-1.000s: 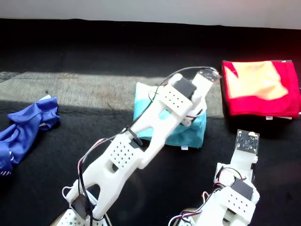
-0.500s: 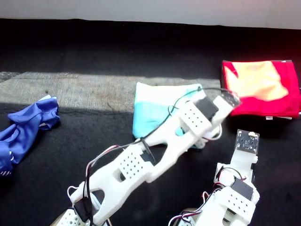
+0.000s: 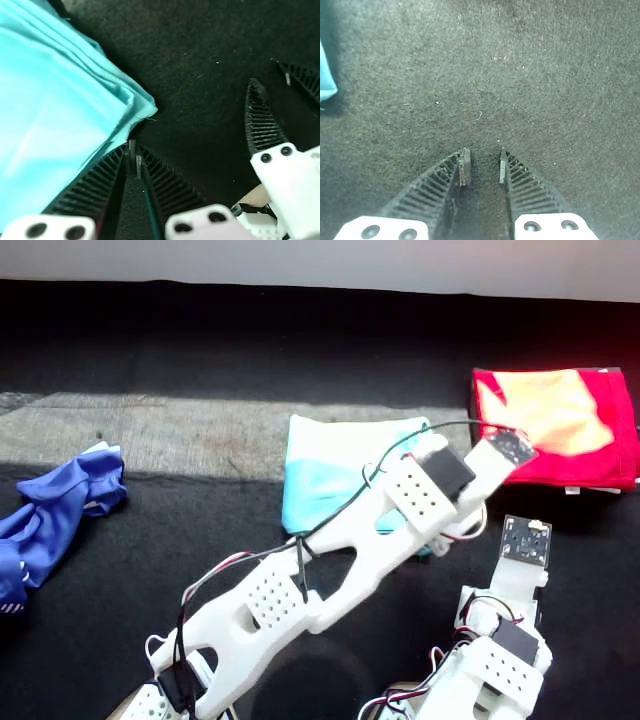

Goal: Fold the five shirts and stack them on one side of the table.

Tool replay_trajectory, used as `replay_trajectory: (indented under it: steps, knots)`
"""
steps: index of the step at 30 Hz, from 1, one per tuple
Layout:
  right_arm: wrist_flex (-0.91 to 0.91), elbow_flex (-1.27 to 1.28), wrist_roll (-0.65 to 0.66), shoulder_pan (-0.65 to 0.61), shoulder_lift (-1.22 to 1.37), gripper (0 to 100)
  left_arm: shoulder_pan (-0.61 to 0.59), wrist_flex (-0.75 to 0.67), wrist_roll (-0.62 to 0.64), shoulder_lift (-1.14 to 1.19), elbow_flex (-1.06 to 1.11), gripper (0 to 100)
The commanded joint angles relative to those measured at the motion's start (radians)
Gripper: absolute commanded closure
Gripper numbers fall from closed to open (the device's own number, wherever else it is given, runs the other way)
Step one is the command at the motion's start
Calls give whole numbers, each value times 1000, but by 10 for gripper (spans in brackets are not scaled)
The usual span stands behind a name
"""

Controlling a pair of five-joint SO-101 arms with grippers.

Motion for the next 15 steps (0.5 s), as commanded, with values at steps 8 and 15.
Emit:
replay_trajectory:
  steps: [8,15]
  knots:
    - [-19,22,2,4,-2,887,-101,-153,31,27,-8,991]
    - [-19,22,0,5,-2,887,-77,-117,78,85,-7,991]
